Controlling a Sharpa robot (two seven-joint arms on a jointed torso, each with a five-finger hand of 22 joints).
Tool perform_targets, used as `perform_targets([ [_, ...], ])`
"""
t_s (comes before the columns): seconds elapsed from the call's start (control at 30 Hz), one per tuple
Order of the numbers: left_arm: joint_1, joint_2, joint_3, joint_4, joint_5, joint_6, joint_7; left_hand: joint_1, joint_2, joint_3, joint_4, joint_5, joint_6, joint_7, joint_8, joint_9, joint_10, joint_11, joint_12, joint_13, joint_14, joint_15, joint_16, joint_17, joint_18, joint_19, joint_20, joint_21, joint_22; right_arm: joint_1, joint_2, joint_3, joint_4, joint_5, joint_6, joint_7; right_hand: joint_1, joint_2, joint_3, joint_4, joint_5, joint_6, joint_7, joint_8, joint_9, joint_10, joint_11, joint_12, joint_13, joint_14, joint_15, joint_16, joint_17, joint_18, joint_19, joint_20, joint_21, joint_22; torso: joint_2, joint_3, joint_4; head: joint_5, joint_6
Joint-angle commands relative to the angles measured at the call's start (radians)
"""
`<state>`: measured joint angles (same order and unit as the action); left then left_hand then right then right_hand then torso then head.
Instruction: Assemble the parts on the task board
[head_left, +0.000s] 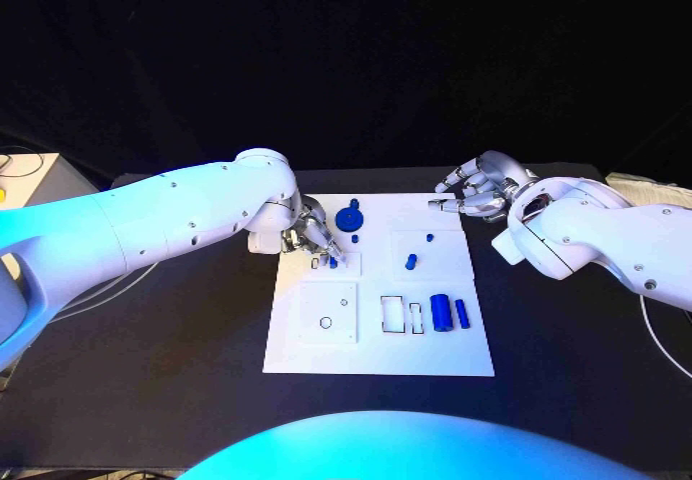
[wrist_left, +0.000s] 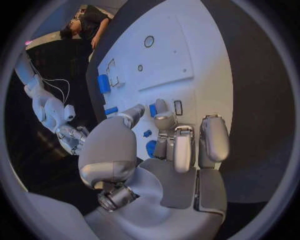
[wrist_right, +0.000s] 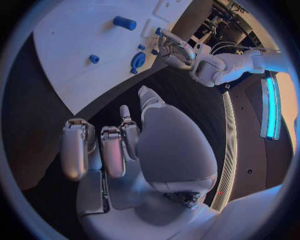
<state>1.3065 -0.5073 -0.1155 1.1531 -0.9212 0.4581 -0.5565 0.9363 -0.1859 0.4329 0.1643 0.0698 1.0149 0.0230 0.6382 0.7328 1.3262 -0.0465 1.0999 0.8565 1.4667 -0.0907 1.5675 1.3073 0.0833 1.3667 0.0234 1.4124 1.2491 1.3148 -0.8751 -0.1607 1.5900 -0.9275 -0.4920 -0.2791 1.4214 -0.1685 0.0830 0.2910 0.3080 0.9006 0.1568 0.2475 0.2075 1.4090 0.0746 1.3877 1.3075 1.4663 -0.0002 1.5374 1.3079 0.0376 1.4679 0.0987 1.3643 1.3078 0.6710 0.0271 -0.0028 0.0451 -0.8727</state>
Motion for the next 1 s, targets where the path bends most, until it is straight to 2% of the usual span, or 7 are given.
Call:
perform_targets([
  [0.03, 0.003, -0.011, 0.011, 0.023, -0.025, -0.022, 0.008, 0.01, -0.002, -0.01, 0.004, -0.008, 0.004, -0.001, -0.005, -0.001, -0.004, 0.003, -0.003, -0.005, 0.104, -0.001, 0.003, 0.263, -0.008, -0.007, -0.001, -0.006, -0.002, -0.001, -0.001, 0.0, 0.0, -0.003, 0.008, 0.015, -0.009, 0.001, 0.003, -0.001, 0.005, -0.007, 0.003, 0.007, -0.001, -0.006, 0.001, -0.003, 0.087, 0.084, 0.001, -0.005, 0.186, 0.009, 0.02, 0.004, -0.004, 0.151, 0.0, 0.0009, -0.0004, 0.003, 0.0],
  [0.37, 0.013, -0.053, 0.051, 0.088, 0.019, -0.023, 0.007, 0.025, -0.004, -0.031, 0.021, -0.011, -0.012, 0.004, -0.007, 0.001, -0.025, 0.007, -0.025, -0.035, 0.104, 0.001, 0.003, 0.263, -0.004, -0.02, 0.0, -0.017, -0.021, -0.003, 0.0, 0.0, -0.006, -0.002, 0.008, 0.017, -0.009, 0.001, 0.003, -0.001, 0.005, -0.007, 0.003, 0.007, -0.001, -0.006, 0.001, -0.003, 0.087, 0.084, 0.001, -0.005, 0.186, 0.009, 0.02, 0.004, -0.004, 0.151, 0.001, 0.0005, -0.0011, 0.001, 0.0],
  [0.53, 0.03, -0.09, 0.076, 0.113, 0.062, -0.022, 0.012, 0.108, 0.018, -0.075, 0.064, -0.004, -0.092, 0.04, -0.03, -0.001, -0.175, 0.04, -0.172, -0.237, 0.067, 0.028, -0.051, 0.171, 0.016, -0.094, 0.023, -0.077, -0.115, -0.004, -0.001, 0.0, -0.009, 0.0, 0.008, 0.017, -0.009, 0.001, 0.003, -0.001, 0.005, -0.007, 0.003, 0.007, -0.001, -0.006, 0.001, -0.003, 0.087, 0.084, 0.001, -0.005, 0.186, 0.009, 0.02, 0.004, -0.004, 0.151, 0.0, 0.0004, -0.0003, 0.0, 0.0],
  [0.6, 0.042, -0.101, 0.081, 0.11, 0.075, -0.026, 0.016, 0.14, 0.03, -0.082, 0.075, -0.004, -0.125, 0.057, -0.047, -0.011, -0.21, 0.057, -0.188, -0.253, 0.038, 0.043, -0.086, 0.113, 0.031, -0.148, 0.037, -0.122, -0.185, -0.004, -0.002, 0.0, -0.01, -0.001, 0.007, 0.018, -0.009, 0.001, 0.003, -0.001, 0.005, -0.007, 0.003, 0.007, -0.001, -0.006, 0.001, -0.003, 0.087, 0.084, 0.001, -0.005, 0.186, 0.009, 0.02, 0.004, -0.004, 0.151, 0.0, 0.0007, 0.0007, 0.003, 0.0],
  [0.7, 0.065, -0.109, 0.087, 0.078, 0.086, -0.055, 0.024, 0.204, 0.042, -0.088, 0.081, -0.001, -0.186, 0.089, -0.092, -0.046, -0.253, 0.084, -0.2, -0.269, 0.01, 0.067, -0.115, 0.064, 0.041, -0.184, 0.06, -0.16, -0.232, -0.005, -0.003, 0.0, -0.013, -0.002, 0.004, 0.019, -0.009, 0.001, 0.003, -0.001, 0.005, -0.007, 0.003, 0.007, -0.001, -0.006, 0.001, -0.003, 0.087, 0.084, 0.001, -0.005, 0.186, 0.009, 0.02, 0.004, -0.004, 0.151, 0.0, 0.0004, 0.0026, 0.005, 0.0],
  [0.83, 0.083, -0.099, 0.089, 0.006, 0.071, -0.119, 0.038, 0.24, 0.052, -0.075, 0.08, 0.002, -0.217, 0.1, -0.112, -0.069, -0.266, 0.093, -0.194, -0.274, 0.012, 0.076, -0.11, 0.066, 0.042, -0.179, 0.069, -0.159, -0.23, -0.005, -0.002, 0.0, -0.017, 0.001, 0.001, 0.022, -0.01, 0.001, 0.003, -0.001, 0.006, -0.007, 0.003, 0.007, -0.001, -0.007, 0.001, -0.003, 0.086, 0.084, 0.001, -0.005, 0.187, 0.009, 0.019, 0.004, -0.006, 0.15, 0.002, 0.0002, 0.0007, 0.013, 0.0],
  [1.0, 0.089, -0.075, 0.09, -0.068, 0.048, -0.155, 0.048, 0.238, 0.053, -0.066, 0.096, 0.001, -0.231, 0.1, -0.112, -0.08, -0.262, 0.093, -0.183, -0.277, 0.023, 0.076, -0.096, 0.083, 0.036, -0.155, 0.071, -0.141, -0.202, -0.005, -0.001, 0.0, -0.018, 0.004, 0.0, 0.024, -0.01, 0.001, 0.003, -0.001, 0.006, -0.007, 0.003, 0.007, -0.001, -0.006, 0.001, -0.003, 0.087, 0.084, 0.001, -0.006, 0.186, 0.009, 0.02, 0.004, -0.005, 0.151, 0.005, -0.0012, -0.0005, 0.016, 0.0],
])
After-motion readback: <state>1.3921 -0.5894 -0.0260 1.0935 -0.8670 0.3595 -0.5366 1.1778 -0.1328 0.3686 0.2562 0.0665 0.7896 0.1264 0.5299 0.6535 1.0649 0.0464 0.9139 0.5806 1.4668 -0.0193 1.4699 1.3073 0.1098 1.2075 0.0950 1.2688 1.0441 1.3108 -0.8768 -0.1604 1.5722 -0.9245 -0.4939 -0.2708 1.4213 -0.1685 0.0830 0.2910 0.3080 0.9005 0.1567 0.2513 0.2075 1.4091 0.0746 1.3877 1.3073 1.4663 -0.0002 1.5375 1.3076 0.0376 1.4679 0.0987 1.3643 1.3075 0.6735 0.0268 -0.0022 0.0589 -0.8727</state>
